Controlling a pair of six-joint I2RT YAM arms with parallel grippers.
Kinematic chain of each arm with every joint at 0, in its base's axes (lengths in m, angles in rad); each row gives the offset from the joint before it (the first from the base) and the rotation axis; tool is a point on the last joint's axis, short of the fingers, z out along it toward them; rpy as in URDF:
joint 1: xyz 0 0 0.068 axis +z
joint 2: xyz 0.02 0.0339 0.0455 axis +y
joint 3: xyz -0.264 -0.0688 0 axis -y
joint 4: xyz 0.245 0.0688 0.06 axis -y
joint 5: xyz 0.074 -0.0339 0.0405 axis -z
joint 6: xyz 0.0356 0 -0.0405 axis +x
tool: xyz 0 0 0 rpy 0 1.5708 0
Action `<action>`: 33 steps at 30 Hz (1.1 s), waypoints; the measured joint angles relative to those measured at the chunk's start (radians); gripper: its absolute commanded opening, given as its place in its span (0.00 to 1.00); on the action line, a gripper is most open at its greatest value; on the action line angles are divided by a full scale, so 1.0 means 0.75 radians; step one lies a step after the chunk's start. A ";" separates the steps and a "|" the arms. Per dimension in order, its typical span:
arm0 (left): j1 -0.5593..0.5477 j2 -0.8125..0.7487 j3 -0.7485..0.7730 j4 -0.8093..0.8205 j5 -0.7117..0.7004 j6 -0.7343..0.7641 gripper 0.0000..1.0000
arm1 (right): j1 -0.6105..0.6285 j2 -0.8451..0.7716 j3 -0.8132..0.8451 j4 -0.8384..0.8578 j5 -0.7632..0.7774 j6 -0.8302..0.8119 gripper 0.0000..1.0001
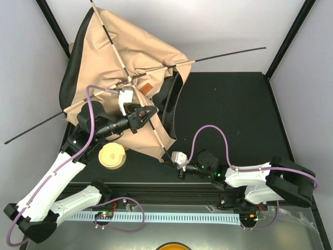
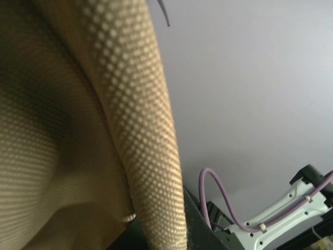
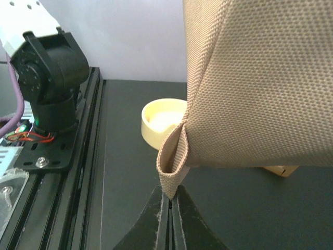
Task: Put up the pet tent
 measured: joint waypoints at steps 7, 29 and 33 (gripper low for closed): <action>0.000 0.034 0.018 -0.063 0.031 0.139 0.01 | 0.000 -0.017 0.004 -0.124 -0.001 0.025 0.01; 0.115 0.116 0.082 -0.096 0.282 0.267 0.01 | -0.016 -0.119 0.064 -0.357 -0.015 0.099 0.01; 0.115 0.116 0.082 -0.074 0.296 0.246 0.02 | -0.016 -0.119 0.084 -0.386 -0.022 0.101 0.01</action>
